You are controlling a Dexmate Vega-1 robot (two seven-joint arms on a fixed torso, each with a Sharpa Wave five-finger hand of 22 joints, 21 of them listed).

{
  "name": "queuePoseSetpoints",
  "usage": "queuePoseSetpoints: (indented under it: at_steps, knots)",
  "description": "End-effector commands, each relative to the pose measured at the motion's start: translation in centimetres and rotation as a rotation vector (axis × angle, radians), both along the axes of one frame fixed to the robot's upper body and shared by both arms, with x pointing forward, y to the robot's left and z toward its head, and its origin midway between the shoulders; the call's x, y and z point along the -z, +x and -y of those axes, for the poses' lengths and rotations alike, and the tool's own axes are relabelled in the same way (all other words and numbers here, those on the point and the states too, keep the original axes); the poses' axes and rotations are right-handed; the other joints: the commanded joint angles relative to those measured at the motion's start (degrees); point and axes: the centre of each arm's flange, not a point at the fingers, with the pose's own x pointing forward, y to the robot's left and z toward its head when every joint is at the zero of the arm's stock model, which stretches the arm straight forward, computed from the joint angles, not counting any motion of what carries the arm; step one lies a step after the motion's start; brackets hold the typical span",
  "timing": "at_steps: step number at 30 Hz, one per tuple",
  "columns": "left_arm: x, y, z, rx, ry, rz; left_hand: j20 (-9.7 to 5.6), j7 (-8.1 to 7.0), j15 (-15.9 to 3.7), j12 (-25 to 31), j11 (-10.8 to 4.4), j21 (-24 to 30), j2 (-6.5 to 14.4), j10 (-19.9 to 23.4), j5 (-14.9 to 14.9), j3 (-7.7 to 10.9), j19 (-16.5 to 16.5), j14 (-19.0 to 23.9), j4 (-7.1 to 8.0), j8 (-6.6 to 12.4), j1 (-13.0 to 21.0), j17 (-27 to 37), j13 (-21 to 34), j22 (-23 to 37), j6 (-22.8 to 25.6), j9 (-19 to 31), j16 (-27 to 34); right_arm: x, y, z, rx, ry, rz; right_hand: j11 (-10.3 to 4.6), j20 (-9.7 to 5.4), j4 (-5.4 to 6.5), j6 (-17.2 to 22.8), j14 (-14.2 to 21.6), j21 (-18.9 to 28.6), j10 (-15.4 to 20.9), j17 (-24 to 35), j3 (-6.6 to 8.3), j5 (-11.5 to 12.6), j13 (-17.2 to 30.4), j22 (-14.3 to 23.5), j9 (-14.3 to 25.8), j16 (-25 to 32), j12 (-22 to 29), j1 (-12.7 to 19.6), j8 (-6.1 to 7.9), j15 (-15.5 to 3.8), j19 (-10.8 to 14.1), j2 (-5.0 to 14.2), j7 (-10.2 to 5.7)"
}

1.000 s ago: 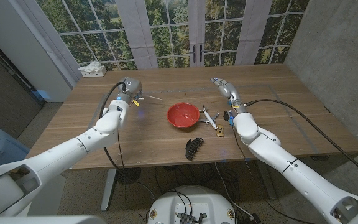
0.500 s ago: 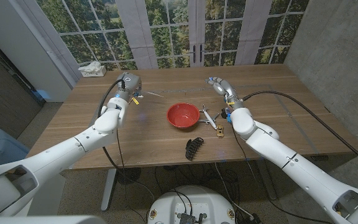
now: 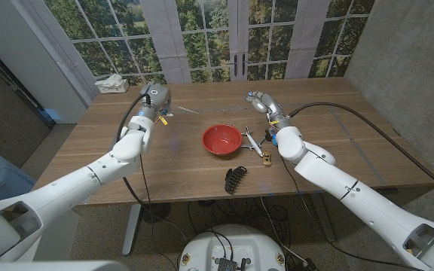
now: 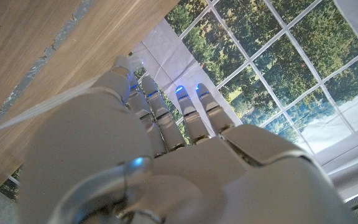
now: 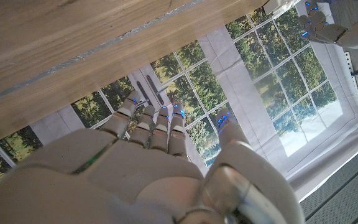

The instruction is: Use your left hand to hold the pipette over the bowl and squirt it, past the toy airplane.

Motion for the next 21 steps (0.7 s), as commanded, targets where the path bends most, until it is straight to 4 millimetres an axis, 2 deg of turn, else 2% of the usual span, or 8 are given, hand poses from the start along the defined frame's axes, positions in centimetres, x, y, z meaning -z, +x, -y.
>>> queuePoseSetpoints:
  at_steps: [1,21]
  knots:
    - [-1.1,-0.9,0.6,0.000,0.052,0.039,-0.05,-0.36,-9.78,0.1,-0.09,0.0,0.6,0.7,0.5,-0.49,0.4,0.5,0.02,0.59,0.2,0.2,0.1,0.1,0.3,0.7,0.0,-0.5,-0.5,-0.9,0.021,-0.063,0.011,0.13,-0.13,0.02,0.5,0.3,0.5,0.4,0.2,0.36,0.2,0.2,0.1,0.3,0.4,0.4,0.6,0.02,-0.37,0.6,0.17,-0.24]
    - [-2.8,-2.0,1.7,-0.011,0.149,0.088,-0.27,-0.64,-9.82,0.0,-0.12,-0.1,0.8,1.0,0.5,-0.90,0.5,0.5,0.08,0.82,0.3,0.2,0.2,0.1,0.6,0.7,-0.1,-1.1,0.0,-2.9,0.006,-0.139,0.023,-0.67,-0.75,0.02,0.5,0.0,0.6,0.4,0.5,0.89,0.3,0.3,0.2,0.3,0.4,0.2,2.3,-0.25,-1.22,1.2,0.39,-1.11]
